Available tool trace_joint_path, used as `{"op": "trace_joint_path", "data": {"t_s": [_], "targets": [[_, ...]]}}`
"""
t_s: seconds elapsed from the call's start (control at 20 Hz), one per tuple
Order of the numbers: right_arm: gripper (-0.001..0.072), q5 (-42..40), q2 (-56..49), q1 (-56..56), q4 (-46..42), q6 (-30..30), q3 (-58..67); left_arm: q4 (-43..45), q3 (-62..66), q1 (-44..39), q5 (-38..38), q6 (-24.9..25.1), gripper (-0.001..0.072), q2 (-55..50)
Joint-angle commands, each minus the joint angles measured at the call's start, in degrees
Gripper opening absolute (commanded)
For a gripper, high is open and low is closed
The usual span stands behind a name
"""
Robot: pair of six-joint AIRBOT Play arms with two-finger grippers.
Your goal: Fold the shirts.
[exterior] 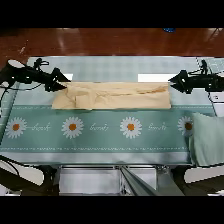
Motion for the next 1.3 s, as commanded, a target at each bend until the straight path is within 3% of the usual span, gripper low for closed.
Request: {"op": "trace_joint_path", "data": {"t_s": [0.0, 0.1, 0.25, 0.35, 0.45, 0.6, 0.85, 1.15, 1.2, 1.25], "targets": [[0.0414, 3.04, 1.25, -4.24, 1.31, 1.11, 4.92, 3.82, 9.53, 3.19, -10.73, 1.51, 0.0509, 0.83], [0.0414, 7.34, 3.69, -8.72, -0.55, 1.07, 6.62, 11.28, 13.38, 6.29, -12.79, -0.09, 0.0509, 5.46], [0.0414, 9.55, 7.48, -12.24, -12.0, 2.6, 4.28, 17.18, 8.07, 8.13, -4.92, 0.28, 0.0509, 17.84], [0.0411, 7.91, 9.9, -11.91, -15.63, 3.3, -2.34, 17.11, -3.58, 6.01, 3.5, 0.83, 0.0509, 28.37], [0.0408, 3.82, 10.62, -10.58, -13.92, 2.95, -8.83, 17.11, -18.27, 1.31, 12.9, 1.46, 0.0509, 39.43], [0.0409, -1.95, 10.43, -6.32, -11.34, 1.31, -14.23, 16.74, -34.97, -6.91, 20.35, 1.4, 0.0509, 50.47], [0.0408, -2.71, 5.62, -0.87, -6.78, 0.9, -14.14, 16.31, -41.11, -16.87, 21.11, 1.2, 0.0508, 51.71], [0.0407, -5.14, 0.83, 4.87, 0.72, -0.72, -13.81, 13.86, -41.09, -19.02, 25.31, 0.55, 0.0509, 50.6], [0.0376, -5.11, 0.2, 5.95, 0.92, -0.72, -12.96, 13.4, -41.11, -19.02, 25.4, 0.57, 0.0509, 50.6], [0.0255, -5.14, 0.0, 6.95, 0.9, -0.76, -11.85, 13.05, -41.11, -19.06, 25.38, 0.57, 0.0509, 50.6]]}}
